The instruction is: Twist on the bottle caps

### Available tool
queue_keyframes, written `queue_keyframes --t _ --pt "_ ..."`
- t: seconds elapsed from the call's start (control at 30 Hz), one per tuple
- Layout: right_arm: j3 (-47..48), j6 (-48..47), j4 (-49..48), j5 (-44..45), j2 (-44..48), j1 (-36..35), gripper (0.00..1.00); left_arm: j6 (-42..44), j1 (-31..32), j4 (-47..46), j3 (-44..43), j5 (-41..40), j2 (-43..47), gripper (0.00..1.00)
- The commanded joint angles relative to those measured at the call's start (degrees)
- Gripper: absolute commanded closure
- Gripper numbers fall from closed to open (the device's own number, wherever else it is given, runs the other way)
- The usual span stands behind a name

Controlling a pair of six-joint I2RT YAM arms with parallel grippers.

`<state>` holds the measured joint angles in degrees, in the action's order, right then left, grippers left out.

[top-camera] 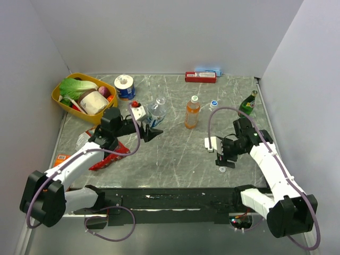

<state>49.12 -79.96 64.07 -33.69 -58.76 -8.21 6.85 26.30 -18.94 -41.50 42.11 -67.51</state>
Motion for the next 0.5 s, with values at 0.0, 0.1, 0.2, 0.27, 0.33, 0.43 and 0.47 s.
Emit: queue_keyframes --t 0.0,0.1,0.2,0.27,0.33,0.43,0.47 --pt "3.16 -1.62 -5.70 -0.05 -1.43 0.21 0.22 1.50 -0.03 -4.62 2.03 -0.80 4.22 0.99" --pt "9.05 8.49 -7.47 -3.22 -5.47 0.21 0.22 1.24 0.06 -5.05 3.61 -2.37 5.28 0.99" --pt "11.70 3.61 -1.78 -5.07 -7.77 0.21 0.25 -0.34 -0.03 -5.76 5.19 -3.69 6.07 0.99" --pt "7.77 -6.72 3.16 -2.19 -6.37 -0.05 0.28 -0.70 0.06 -5.85 5.98 -4.49 6.68 0.99" --pt "3.55 -11.86 2.12 0.28 -2.60 -0.06 0.32 0.17 0.15 -3.83 6.08 -4.58 6.86 0.99" --pt "-3.84 -22.22 0.88 5.21 0.66 0.12 0.34 0.18 0.24 -1.28 4.85 -4.67 6.51 0.99" --pt "-5.95 -23.56 0.62 5.65 0.67 0.12 0.35 0.09 0.33 -0.93 4.67 -4.75 6.42 0.99"
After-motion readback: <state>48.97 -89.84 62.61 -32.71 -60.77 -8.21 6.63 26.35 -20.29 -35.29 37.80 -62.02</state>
